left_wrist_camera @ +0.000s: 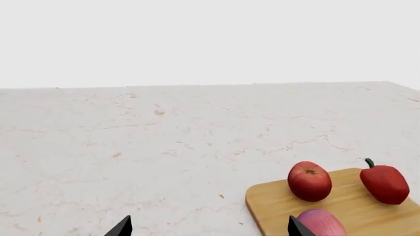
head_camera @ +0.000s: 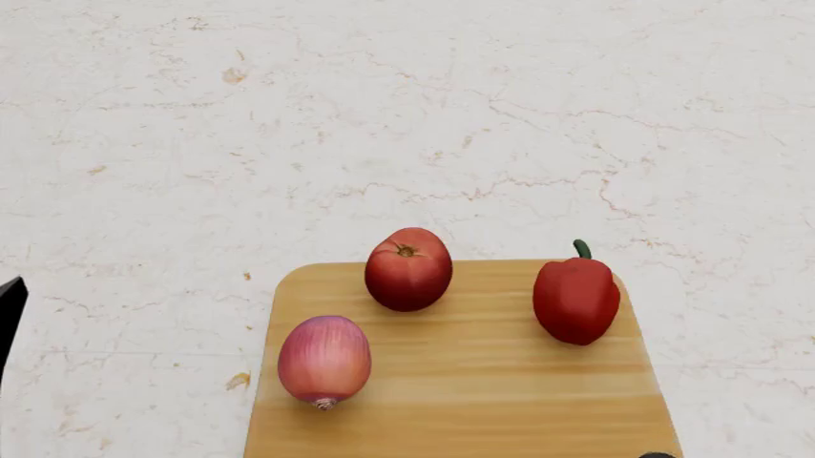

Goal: Place the avocado, onion, tomato and bell pepper on the cutting board.

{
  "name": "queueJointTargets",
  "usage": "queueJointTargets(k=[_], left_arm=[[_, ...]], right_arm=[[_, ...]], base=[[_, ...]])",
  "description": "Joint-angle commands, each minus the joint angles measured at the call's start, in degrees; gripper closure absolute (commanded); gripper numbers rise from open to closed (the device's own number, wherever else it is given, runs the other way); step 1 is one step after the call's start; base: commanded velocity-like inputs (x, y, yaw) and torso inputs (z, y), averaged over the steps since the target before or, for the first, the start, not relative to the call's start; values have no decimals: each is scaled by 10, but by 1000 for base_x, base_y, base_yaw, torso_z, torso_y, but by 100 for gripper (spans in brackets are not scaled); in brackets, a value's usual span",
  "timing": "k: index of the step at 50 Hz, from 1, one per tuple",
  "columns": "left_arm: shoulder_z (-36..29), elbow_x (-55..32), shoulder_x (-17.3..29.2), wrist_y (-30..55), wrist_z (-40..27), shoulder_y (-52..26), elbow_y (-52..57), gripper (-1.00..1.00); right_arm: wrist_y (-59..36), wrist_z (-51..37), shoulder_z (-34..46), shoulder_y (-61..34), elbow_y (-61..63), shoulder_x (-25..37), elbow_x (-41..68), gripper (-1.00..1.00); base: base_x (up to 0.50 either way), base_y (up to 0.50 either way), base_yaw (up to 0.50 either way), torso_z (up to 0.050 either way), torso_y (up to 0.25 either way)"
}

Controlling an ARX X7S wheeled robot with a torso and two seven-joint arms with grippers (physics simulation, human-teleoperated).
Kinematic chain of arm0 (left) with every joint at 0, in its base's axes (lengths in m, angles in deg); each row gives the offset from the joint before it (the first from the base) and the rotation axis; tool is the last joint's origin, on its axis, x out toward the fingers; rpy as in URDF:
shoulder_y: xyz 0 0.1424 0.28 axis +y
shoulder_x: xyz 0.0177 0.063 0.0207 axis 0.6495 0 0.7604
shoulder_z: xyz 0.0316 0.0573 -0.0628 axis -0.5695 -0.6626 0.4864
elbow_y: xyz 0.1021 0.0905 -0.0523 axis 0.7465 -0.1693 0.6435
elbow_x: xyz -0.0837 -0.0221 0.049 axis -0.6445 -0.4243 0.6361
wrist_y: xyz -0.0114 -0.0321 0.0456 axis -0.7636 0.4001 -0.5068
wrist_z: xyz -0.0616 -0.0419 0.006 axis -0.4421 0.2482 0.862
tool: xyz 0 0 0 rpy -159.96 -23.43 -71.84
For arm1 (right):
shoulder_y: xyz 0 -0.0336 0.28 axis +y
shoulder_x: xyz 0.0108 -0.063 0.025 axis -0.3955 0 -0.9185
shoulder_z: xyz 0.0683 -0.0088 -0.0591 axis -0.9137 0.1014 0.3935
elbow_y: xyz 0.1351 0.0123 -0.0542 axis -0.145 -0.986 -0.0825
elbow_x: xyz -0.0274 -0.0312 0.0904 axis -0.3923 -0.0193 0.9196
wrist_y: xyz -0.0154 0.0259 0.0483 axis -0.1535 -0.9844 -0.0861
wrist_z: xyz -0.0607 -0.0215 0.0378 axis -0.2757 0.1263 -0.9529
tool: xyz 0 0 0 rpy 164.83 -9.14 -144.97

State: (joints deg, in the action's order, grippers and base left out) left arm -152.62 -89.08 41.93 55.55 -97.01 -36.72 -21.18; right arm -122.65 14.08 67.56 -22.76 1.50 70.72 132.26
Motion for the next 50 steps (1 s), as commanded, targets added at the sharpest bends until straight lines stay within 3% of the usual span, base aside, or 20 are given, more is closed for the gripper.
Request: queueJointTargets(k=[1,8,9,50], left_arm=[[14,14,-4,-5,16,7,3,-100],[13,16,-1,-9,18,11,4,-100],[14,15,-1,-9,18,11,4,-100],[27,9,-17,1,15,8,-1,-100]], right_arm=[[14,40,-13,39,4,-19,-64,-100],[25,51,-9,64,8,-17,-91,-100],[24,50,-8,65,8,-16,-92,100],[27,-40,-83,-93,-53,-42,-32,100]], base=[[0,0,0,0,0],[0,0,0,0,0],[0,0,0,0,0],[0,0,0,0,0]])
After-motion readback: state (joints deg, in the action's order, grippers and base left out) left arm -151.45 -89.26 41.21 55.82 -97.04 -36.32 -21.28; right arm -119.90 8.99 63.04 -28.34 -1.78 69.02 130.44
